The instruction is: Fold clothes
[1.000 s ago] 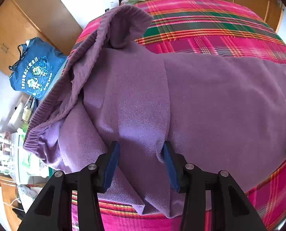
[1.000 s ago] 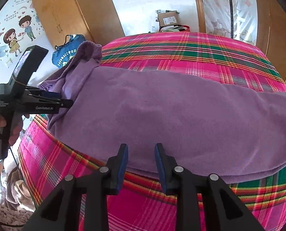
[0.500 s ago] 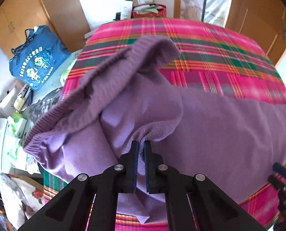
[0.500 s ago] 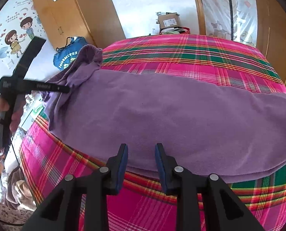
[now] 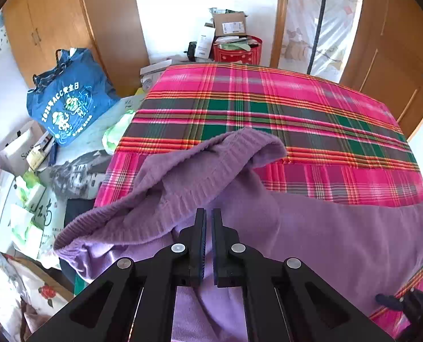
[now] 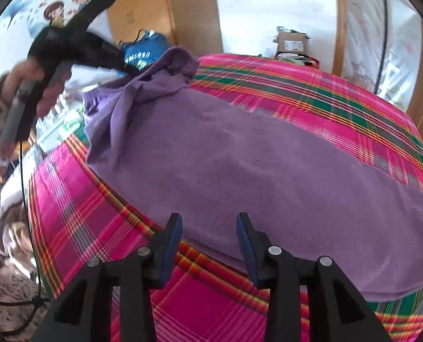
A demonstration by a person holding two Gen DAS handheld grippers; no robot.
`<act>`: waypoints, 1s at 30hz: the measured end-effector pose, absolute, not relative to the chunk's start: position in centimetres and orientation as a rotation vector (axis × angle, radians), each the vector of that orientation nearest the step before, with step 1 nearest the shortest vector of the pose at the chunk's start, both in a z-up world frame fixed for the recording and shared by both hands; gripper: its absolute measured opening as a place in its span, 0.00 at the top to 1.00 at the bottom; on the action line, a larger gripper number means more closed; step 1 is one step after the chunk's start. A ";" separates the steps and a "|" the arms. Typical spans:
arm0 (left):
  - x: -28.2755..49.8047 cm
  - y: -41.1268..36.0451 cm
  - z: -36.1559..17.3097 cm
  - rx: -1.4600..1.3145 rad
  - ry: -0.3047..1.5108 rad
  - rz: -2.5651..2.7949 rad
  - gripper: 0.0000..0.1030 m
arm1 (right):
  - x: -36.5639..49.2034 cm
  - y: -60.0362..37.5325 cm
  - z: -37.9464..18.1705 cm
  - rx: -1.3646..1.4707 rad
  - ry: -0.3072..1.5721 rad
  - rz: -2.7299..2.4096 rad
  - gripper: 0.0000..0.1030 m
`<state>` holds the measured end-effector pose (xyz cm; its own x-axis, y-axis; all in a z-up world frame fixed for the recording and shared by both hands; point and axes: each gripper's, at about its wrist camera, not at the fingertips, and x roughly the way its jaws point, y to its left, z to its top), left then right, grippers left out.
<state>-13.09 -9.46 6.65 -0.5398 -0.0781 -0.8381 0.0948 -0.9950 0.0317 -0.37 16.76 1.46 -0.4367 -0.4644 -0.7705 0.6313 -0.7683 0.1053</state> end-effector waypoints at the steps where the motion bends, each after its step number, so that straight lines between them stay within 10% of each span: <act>1: -13.3 -9.5 6.5 1.458 0.021 -2.674 0.97 | -0.3 16.4 1.4 1.092 0.279 -2.187 0.61; 11: -10.9 -8.5 3.7 1.701 -0.083 -2.597 0.73 | 0.2 14.5 1.0 1.079 0.358 -2.150 0.61; 30: -10.8 -6.7 -0.6 1.821 -0.350 -2.431 0.65 | 0.5 12.1 0.8 1.077 0.322 -2.125 0.58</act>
